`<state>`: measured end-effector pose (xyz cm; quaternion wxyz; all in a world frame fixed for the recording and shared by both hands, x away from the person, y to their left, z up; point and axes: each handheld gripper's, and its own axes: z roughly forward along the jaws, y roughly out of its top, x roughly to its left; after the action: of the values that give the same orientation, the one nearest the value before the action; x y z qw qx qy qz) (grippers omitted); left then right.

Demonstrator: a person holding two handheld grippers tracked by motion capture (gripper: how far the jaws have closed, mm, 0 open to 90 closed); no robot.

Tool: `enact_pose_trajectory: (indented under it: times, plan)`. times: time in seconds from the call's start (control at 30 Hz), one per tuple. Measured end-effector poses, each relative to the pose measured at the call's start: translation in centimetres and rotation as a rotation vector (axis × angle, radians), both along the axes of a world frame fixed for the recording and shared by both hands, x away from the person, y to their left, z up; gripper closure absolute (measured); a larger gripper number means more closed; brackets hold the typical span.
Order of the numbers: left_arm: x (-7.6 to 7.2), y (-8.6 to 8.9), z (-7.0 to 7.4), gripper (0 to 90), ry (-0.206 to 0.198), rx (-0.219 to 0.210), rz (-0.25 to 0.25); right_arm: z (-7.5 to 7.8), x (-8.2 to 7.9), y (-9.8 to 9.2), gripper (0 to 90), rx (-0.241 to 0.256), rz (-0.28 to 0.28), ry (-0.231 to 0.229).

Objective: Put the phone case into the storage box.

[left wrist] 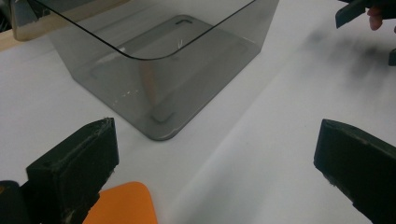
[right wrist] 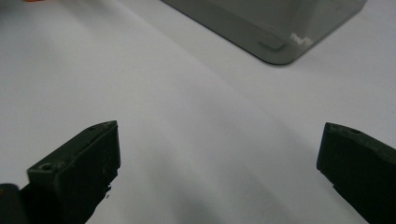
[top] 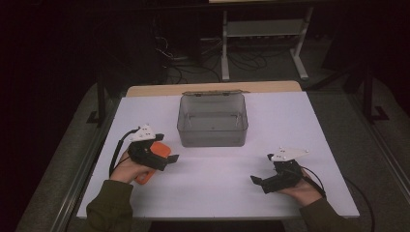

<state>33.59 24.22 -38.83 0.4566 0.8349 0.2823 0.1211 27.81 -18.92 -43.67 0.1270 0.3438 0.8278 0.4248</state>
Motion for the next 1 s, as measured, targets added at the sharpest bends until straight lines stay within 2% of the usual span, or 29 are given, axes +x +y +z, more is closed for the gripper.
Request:
enact_pose_trajectory:
  times: [0.27,0.7,1.0]
  plan:
    - [0.8,0.1,0.0,0.0,0.001,-0.022,0.016,0.0,0.0,-0.1,0.0,0.004,-0.003,0.002]
    - [1.3,0.4,-0.4,0.0,-0.009,0.014,0.042,-0.1,0.0,-0.1,0.0,0.012,0.001,0.001]
    - [1.5,1.2,-0.2,0.0,-0.020,0.031,0.082,-0.1,0.0,-0.1,0.0,0.009,0.004,0.001]
